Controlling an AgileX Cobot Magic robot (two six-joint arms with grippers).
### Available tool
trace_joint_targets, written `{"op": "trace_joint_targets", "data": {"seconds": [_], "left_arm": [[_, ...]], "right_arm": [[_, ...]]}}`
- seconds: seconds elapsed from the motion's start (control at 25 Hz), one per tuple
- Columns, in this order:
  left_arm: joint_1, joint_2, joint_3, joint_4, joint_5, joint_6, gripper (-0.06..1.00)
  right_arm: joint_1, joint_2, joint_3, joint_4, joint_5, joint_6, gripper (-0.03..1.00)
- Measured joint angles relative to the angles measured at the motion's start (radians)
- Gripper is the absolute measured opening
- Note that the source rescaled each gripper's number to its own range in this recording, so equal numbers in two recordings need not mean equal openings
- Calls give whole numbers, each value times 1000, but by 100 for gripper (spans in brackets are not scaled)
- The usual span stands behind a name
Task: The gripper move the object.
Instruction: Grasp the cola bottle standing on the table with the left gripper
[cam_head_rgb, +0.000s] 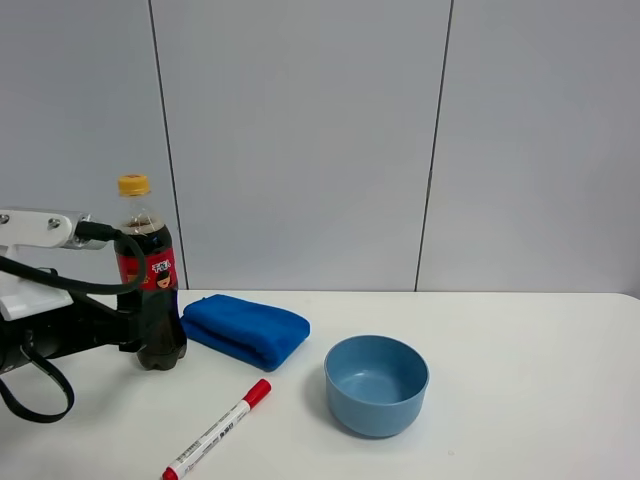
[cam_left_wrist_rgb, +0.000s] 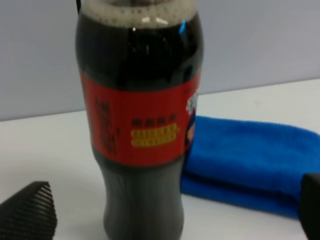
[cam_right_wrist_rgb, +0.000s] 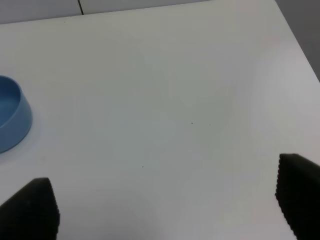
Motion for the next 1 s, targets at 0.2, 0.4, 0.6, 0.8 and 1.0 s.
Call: {"op": "trace_joint_targets", "data": {"seconds": [0.2, 0.4, 0.6, 0.8, 1.0], "left_arm": [[0, 18, -46, -1, -6, 0, 100], [7, 45, -72, -1, 0, 0, 100], [26, 68, -104, 3, 8, 0, 100], [62, 104, -155, 21, 26, 0, 100], [69, 129, -203, 45, 43, -1, 100]], "right_arm": [[0, 0, 0, 0, 0, 0, 100], [0, 0, 0, 0, 0, 0, 100], [0, 0, 0, 0, 0, 0, 100], [0, 0, 0, 0, 0, 0, 100], [0, 0, 0, 0, 0, 0, 100]]}}
